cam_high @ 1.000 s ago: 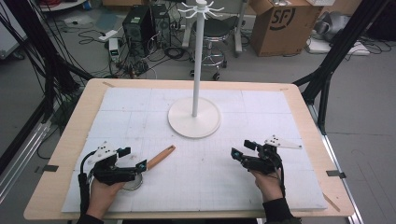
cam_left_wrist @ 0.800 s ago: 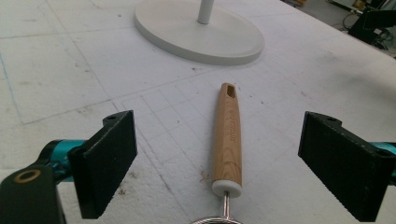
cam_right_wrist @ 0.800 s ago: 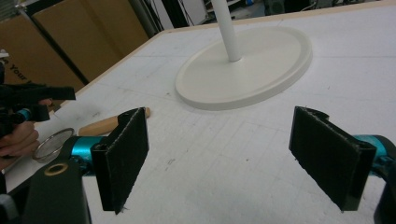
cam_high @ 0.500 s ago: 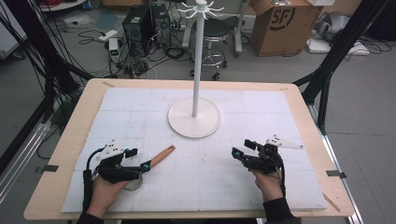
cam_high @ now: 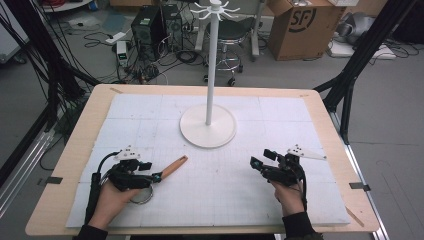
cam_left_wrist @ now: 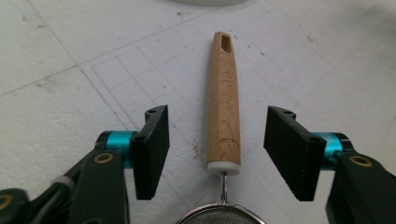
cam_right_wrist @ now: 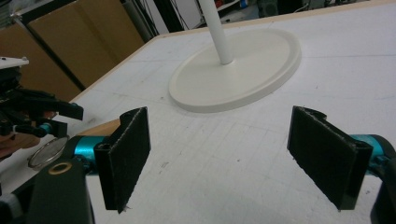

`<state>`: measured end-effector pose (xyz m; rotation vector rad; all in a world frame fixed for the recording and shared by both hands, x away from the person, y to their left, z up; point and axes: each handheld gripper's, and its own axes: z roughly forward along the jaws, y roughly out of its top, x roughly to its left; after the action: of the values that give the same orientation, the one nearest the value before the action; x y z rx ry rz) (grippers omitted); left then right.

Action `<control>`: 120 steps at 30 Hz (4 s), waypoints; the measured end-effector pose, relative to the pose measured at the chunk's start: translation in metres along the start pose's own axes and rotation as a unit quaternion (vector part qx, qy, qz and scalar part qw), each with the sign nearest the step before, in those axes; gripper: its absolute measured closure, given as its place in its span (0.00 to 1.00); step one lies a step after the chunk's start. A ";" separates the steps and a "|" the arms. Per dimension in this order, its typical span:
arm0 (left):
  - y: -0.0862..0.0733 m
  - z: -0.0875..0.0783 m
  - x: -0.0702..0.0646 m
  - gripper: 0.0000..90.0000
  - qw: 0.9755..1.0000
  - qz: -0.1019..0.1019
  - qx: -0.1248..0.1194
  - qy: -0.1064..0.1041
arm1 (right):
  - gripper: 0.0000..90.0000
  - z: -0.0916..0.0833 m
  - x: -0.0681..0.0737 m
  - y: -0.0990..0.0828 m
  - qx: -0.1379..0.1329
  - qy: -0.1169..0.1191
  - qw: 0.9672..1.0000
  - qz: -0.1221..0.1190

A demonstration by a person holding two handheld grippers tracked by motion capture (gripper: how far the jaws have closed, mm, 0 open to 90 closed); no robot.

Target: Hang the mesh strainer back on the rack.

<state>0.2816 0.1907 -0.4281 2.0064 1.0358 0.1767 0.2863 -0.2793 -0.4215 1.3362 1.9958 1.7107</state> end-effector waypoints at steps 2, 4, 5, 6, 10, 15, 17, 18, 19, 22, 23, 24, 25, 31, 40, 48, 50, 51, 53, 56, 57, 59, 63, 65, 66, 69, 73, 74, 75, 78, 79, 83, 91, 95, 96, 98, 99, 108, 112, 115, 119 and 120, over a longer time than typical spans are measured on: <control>0.001 0.001 0.001 0.46 1.000 -0.006 0.008 0.000 | 0.23 -0.001 -0.001 0.000 0.000 0.000 1.000 -0.001; 0.001 0.003 0.002 0.48 1.000 -0.014 0.014 -0.004 | 0.23 -0.001 -0.001 0.000 -0.002 -0.002 1.000 0.001; 0.002 0.005 0.003 0.49 0.999 -0.021 0.027 -0.012 | 0.23 -0.002 -0.001 0.000 -0.002 -0.002 1.000 0.001; 0.002 0.007 0.004 0.50 0.999 -0.024 0.038 -0.016 | 0.23 -0.002 -0.001 0.000 -0.002 -0.001 1.000 0.002; 0.005 0.014 0.002 0.51 0.997 -0.016 0.072 -0.003 | 0.23 -0.002 -0.002 0.000 -0.002 -0.002 1.000 0.001; 0.007 0.018 -0.001 0.54 0.996 -0.004 0.089 0.010 | 0.23 -0.002 -0.003 0.000 -0.005 -0.002 1.000 0.000; 0.007 0.018 -0.002 0.56 0.995 0.001 0.095 0.014 | 0.23 -0.002 -0.003 0.000 -0.004 -0.003 1.000 0.000; 0.008 0.018 -0.002 0.56 0.995 0.001 0.101 0.016 | 0.23 -0.002 -0.003 0.000 -0.005 -0.003 1.000 0.000; 0.009 0.018 -0.003 0.57 0.994 0.001 0.105 0.019 | 0.23 -0.002 -0.003 0.000 -0.004 -0.003 1.000 0.000; 0.012 0.019 -0.004 0.60 0.993 0.005 0.113 0.021 | 0.23 -0.002 -0.002 0.000 -0.001 0.000 1.000 0.001; 0.012 0.019 -0.005 0.60 0.993 0.007 0.115 0.020 | 0.23 -0.002 -0.002 0.000 0.000 -0.001 1.000 0.000; 0.012 0.021 -0.007 0.61 0.993 0.013 0.117 0.021 | 0.23 -0.001 -0.002 0.000 0.000 0.000 1.000 0.001; 0.012 0.021 -0.008 0.61 0.992 0.018 0.119 0.024 | 0.23 -0.001 -0.002 0.000 -0.001 0.000 1.000 -0.001; 0.012 0.022 -0.015 0.72 0.989 0.042 0.132 0.046 | 0.23 -0.001 -0.002 0.000 0.001 0.000 1.000 0.001; 0.016 0.025 -0.021 0.75 0.984 0.059 0.151 0.067 | 0.24 -0.002 -0.003 0.000 -0.001 -0.001 1.000 -0.001; 0.017 0.026 -0.021 0.77 0.983 0.060 0.157 0.068 | 0.24 -0.002 -0.003 0.000 -0.002 -0.002 1.000 0.000; 0.018 0.026 -0.021 0.77 0.983 0.062 0.160 0.069 | 0.24 -0.003 -0.004 0.000 -0.005 -0.001 1.000 0.000; 0.019 0.026 -0.021 0.77 0.982 0.065 0.163 0.068 | 0.24 -0.003 -0.003 0.000 -0.006 0.001 1.000 0.002; 0.021 0.027 -0.022 0.77 0.981 0.068 0.169 0.072 | 0.24 -0.004 -0.003 0.000 -0.009 0.000 1.000 0.002; 0.022 0.029 -0.023 0.77 0.979 0.075 0.177 0.074 | 0.25 -0.004 -0.003 0.000 -0.009 0.000 1.000 0.003; 0.022 0.029 -0.024 0.77 0.978 0.075 0.178 0.076 | 0.25 -0.004 -0.003 0.000 -0.009 0.000 1.000 0.004; 0.023 0.030 -0.025 0.77 0.977 0.074 0.183 0.080 | 0.25 -0.004 -0.003 0.000 -0.009 0.000 1.000 0.004; 0.024 0.032 -0.028 0.77 0.975 0.078 0.189 0.089 | 0.25 -0.004 -0.003 0.000 -0.010 -0.001 1.000 0.003; 0.024 0.032 -0.029 0.77 0.974 0.084 0.188 0.094 | 0.25 -0.004 -0.002 0.000 -0.011 -0.001 1.000 0.002; 0.024 0.032 -0.031 0.77 0.973 0.090 0.187 0.098 | 0.25 -0.004 -0.002 0.000 -0.011 -0.001 1.000 0.001; 0.022 0.031 -0.032 0.78 0.975 0.091 0.179 0.100 | 0.25 -0.004 -0.003 0.000 -0.013 -0.002 1.000 0.003; 0.018 0.028 -0.026 0.78 0.980 0.075 0.162 0.083 | 0.25 -0.004 -0.004 -0.001 -0.012 -0.003 1.000 0.003; 0.018 0.028 -0.025 0.78 0.981 0.076 0.161 0.081 | 0.25 -0.004 -0.004 0.000 -0.012 -0.004 1.000 0.004; 0.018 0.027 -0.024 0.78 0.981 0.073 0.161 0.079 | 0.25 -0.005 -0.004 0.000 -0.012 -0.004 1.000 0.005; 0.019 0.026 -0.023 0.78 0.982 0.072 0.159 0.075 | 0.25 -0.005 -0.005 0.000 -0.015 -0.007 1.000 0.004; 0.018 0.026 -0.023 0.78 0.982 0.072 0.158 0.074 | 0.25 -0.005 -0.005 0.000 -0.014 -0.008 1.000 0.003; 0.020 0.028 -0.026 0.78 0.979 0.086 0.167 0.080 | 0.25 -0.004 -0.005 -0.001 -0.014 -0.008 1.000 0.002; 0.018 0.031 -0.032 0.78 0.976 0.099 0.167 0.099 | 0.26 -0.006 -0.005 0.000 -0.018 -0.008 1.000 0.005; 0.010 0.028 -0.031 0.78 0.980 0.105 0.138 0.099 | 0.26 -0.005 -0.003 0.000 -0.021 -0.006 1.000 0.008; 0.009 0.028 -0.031 0.78 0.980 0.107 0.135 0.099 | 0.26 -0.005 -0.003 0.000 -0.021 -0.006 1.000 0.007; 0.010 0.028 -0.030 0.78 0.980 0.103 0.139 0.097 | 0.26 -0.004 -0.003 0.000 -0.019 -0.007 1.000 0.007; 0.011 0.029 -0.030 0.78 0.980 0.105 0.142 0.097 | 0.26 -0.004 -0.002 0.000 -0.019 -0.008 1.000 0.008; 0.003 0.026 -0.029 0.78 0.984 0.096 0.112 0.099 | 0.26 -0.004 -0.002 0.000 -0.022 -0.011 1.000 0.005; 0.002 0.024 -0.026 0.79 0.987 0.083 0.105 0.090 | 0.26 -0.005 -0.003 0.001 -0.024 -0.011 1.000 0.009; 0.003 0.024 -0.027 0.79 0.987 0.083 0.102 0.091 | 0.26 -0.005 -0.005 0.001 -0.027 -0.013 1.000 0.010; 0.004 0.022 -0.027 0.79 0.988 0.082 0.092 0.093 | 0.26 -0.007 -0.005 0.001 -0.031 -0.014 0.999 0.009; 0.004 0.021 -0.026 0.79 0.989 0.080 0.090 0.085 | 0.26 -0.007 -0.005 0.001 -0.030 -0.014 0.999 0.011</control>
<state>0.2769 0.1574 -0.4318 2.2708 1.0259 0.3570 0.2850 -0.2882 -0.4201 1.3604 1.9057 1.7370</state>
